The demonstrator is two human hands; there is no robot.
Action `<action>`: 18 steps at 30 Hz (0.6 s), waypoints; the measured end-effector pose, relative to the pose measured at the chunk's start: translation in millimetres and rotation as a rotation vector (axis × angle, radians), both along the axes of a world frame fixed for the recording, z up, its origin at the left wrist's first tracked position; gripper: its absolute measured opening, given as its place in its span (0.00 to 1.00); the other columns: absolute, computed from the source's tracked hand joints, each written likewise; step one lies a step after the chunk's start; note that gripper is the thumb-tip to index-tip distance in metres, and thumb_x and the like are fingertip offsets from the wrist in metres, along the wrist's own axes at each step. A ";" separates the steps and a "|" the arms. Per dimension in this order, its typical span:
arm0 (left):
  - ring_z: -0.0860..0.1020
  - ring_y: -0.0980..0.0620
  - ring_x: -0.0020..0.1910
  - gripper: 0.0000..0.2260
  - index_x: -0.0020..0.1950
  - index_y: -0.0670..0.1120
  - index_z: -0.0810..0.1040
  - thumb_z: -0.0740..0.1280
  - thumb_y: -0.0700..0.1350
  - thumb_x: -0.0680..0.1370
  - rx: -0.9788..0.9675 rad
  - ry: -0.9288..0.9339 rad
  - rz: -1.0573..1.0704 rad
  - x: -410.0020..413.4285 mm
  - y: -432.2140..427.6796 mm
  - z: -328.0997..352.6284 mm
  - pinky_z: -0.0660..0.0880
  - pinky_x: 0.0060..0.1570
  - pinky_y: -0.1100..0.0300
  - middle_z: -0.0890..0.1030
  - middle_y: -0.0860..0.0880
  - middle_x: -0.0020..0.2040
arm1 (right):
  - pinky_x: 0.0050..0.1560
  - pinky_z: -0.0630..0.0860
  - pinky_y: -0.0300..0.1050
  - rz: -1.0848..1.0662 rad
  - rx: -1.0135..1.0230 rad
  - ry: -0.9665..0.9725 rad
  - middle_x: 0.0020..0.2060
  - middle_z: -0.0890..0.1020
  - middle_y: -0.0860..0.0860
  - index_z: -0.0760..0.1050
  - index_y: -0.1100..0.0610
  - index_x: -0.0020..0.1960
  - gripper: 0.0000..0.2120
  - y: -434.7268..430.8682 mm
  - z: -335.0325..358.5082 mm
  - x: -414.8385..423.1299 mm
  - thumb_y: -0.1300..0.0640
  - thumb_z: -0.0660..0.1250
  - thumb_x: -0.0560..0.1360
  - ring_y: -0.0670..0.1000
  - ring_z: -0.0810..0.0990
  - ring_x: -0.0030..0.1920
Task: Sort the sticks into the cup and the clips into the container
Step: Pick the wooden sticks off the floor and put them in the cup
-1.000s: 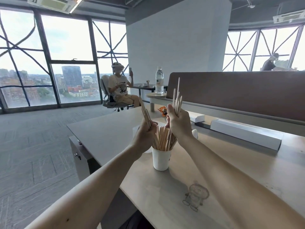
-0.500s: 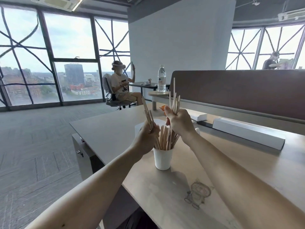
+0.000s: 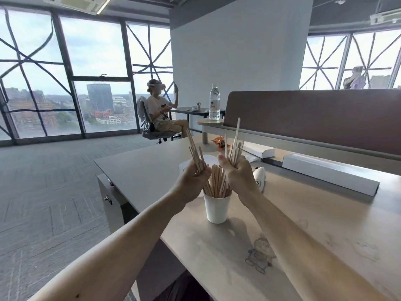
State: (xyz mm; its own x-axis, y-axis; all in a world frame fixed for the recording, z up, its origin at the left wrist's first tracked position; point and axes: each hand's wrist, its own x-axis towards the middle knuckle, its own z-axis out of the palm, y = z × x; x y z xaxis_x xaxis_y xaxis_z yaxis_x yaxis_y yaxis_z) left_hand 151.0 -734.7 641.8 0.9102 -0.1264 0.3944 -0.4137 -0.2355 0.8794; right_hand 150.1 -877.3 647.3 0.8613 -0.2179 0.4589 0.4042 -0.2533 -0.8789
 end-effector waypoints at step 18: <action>0.80 0.49 0.47 0.06 0.53 0.50 0.72 0.68 0.47 0.79 -0.017 -0.012 0.074 -6.5 4.9 13.5 0.82 0.41 0.48 0.78 0.48 0.50 | 0.38 0.73 0.38 0.049 -0.077 0.079 0.37 0.80 0.48 0.77 0.56 0.47 0.15 -5.9 2.0 -0.5 0.44 0.67 0.77 0.45 0.78 0.38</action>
